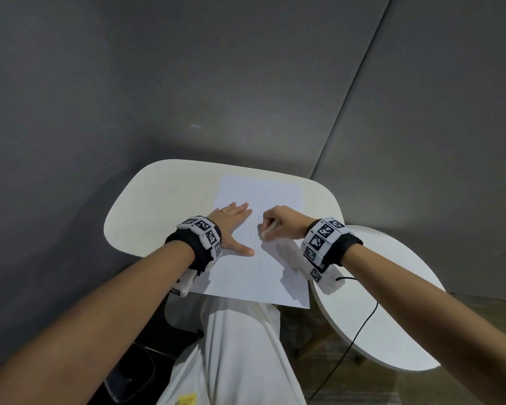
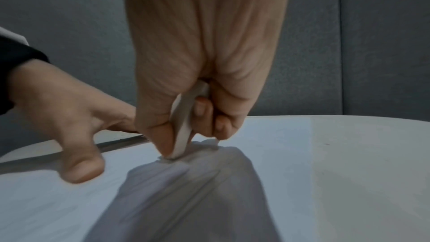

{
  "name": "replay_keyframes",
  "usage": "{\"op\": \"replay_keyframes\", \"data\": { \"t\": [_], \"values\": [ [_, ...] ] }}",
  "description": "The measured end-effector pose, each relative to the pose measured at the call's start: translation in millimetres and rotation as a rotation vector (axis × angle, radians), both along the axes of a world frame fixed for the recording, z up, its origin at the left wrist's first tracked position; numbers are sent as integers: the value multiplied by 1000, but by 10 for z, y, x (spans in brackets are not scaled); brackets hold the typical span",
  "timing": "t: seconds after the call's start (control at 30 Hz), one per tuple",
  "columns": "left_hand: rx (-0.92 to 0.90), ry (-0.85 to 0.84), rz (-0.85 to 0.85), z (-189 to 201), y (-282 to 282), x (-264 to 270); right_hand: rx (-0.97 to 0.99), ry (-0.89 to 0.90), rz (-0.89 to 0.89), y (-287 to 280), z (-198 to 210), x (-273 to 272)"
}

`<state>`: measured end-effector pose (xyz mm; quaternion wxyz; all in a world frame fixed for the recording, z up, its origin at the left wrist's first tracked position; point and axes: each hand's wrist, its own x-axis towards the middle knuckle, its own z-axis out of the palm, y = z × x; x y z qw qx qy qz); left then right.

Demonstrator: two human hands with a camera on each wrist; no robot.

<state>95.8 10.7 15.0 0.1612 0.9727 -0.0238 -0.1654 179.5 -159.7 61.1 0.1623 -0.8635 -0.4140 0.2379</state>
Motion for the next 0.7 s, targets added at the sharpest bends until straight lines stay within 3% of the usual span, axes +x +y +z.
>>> {"op": "replay_keyframes", "data": {
  "t": [0.17, 0.3, 0.43, 0.57, 0.7],
  "values": [
    [14, 3, -14, 9, -6, -12, 94, -56, -93, 90, -25, 49],
    [10, -21, -13, -11, 4, -23, -78, 27, 53, 107, -5, -28],
    [11, -15, -12, -40, 11, -1, 63, -29, -77, 141, -38, 27],
    [-10, -38, -19, -66, 30, -10, -57, 52, 39, 164, -10, -64],
    [-28, -31, -15, -79, 43, -2, 58, -31, -60, 221, -25, 13]
  ]
}}
